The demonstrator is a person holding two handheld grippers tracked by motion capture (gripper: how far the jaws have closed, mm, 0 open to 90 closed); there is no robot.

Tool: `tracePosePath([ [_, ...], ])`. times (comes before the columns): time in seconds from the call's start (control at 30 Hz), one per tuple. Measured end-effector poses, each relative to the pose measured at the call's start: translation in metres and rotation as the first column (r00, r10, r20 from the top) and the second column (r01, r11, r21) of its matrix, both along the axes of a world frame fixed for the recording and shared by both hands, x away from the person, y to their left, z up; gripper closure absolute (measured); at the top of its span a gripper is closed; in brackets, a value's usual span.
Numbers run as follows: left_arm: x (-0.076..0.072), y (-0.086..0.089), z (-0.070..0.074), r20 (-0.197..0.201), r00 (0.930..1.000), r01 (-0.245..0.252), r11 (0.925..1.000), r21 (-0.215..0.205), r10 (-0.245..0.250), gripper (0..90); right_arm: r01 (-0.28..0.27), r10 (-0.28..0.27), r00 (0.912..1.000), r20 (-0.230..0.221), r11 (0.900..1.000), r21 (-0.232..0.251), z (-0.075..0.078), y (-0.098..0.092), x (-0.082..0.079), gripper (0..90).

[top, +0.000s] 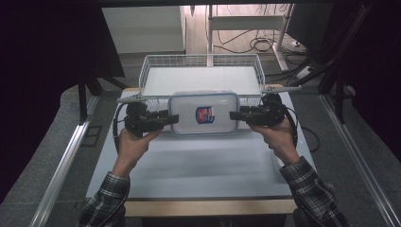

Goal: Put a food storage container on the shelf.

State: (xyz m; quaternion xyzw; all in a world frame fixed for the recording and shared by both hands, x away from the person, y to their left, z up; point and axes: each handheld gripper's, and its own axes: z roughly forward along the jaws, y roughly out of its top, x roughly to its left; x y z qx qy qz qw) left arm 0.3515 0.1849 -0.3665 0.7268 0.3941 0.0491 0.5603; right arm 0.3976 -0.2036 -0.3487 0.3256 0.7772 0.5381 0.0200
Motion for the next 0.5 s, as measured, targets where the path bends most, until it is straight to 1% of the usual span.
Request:
tracePosePath([
  [0.27,0.02,0.005,0.031,0.028,0.9996,-0.006,1.0,-0.007,0.006,52.4,0.007,-0.008,0.9996,0.027,1.0,0.015,0.029,0.004,0.018,49.8],
  [0.4,0.03,0.007,0.044,0.037,0.9992,-0.015,0.9998,-0.009,0.016,52.3,0.007,-0.008,0.9995,0.032,1.0,0.027,0.04,0.007,0.028,49.9],
  [0.5,0.037,0.009,0.052,0.041,0.9989,-0.019,0.9998,-0.011,0.02,52.3,0.009,-0.011,0.9991,0.041,0.999,0.037,0.046,0.008,0.035,49.9],
])
